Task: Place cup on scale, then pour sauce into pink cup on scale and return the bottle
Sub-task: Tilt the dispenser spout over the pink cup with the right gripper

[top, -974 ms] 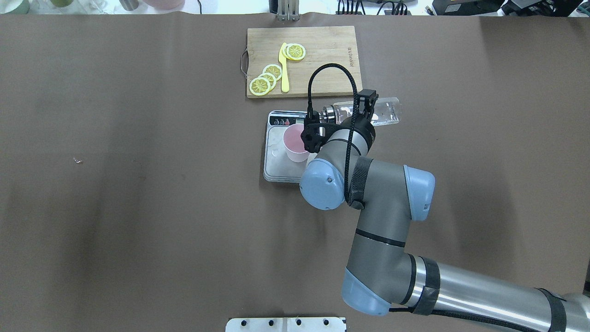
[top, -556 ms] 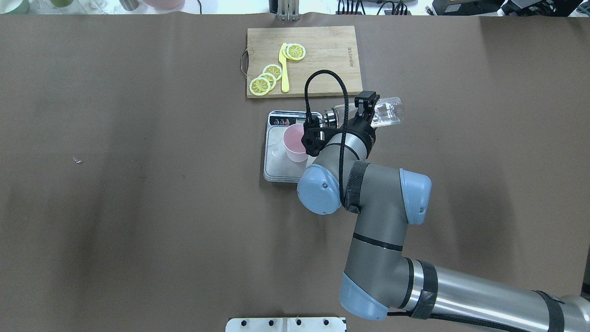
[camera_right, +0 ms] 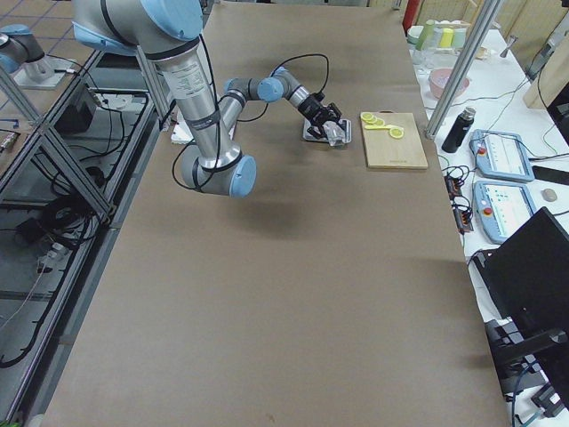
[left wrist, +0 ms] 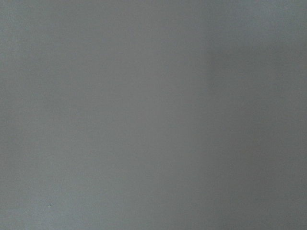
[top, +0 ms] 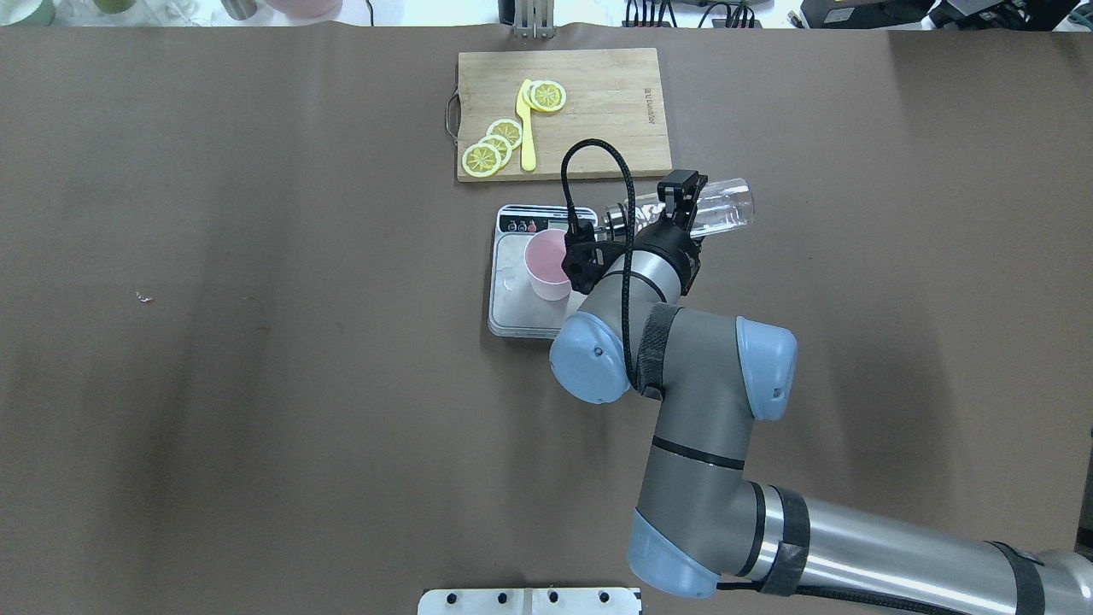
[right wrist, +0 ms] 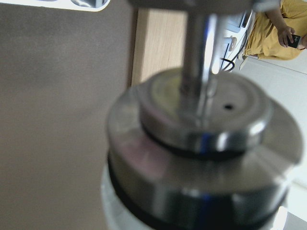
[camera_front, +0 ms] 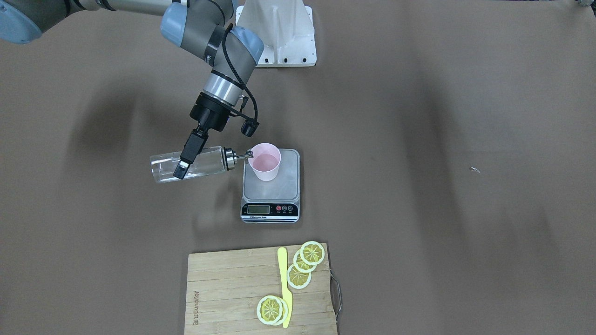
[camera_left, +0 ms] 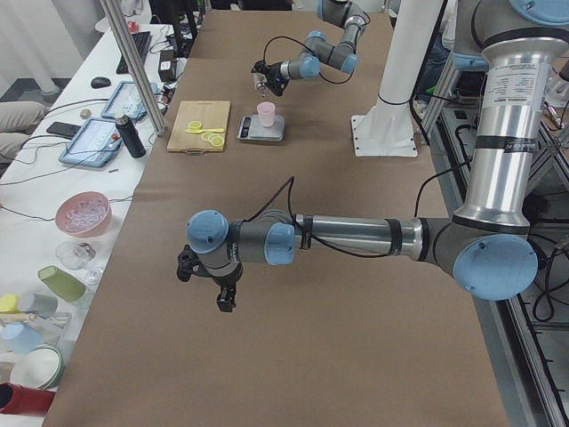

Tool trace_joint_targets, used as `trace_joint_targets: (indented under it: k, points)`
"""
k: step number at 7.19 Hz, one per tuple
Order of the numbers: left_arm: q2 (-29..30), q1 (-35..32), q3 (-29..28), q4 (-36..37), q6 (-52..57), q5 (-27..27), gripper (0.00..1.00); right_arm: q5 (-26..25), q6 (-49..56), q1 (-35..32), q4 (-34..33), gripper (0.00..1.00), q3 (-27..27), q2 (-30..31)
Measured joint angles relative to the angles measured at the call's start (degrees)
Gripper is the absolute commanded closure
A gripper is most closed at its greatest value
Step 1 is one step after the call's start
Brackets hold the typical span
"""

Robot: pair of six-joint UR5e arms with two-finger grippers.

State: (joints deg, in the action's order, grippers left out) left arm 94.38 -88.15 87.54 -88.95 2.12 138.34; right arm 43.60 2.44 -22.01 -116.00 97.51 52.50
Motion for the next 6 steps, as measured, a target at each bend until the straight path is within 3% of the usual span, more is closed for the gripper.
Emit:
trace_joint_targets:
  k: [6]
  points:
    - [-0.1,-0.3,0.2,0.0,0.1,0.1,0.01,-0.9,1.0,0.0,-1.7,0.94,0.1,-0.5]
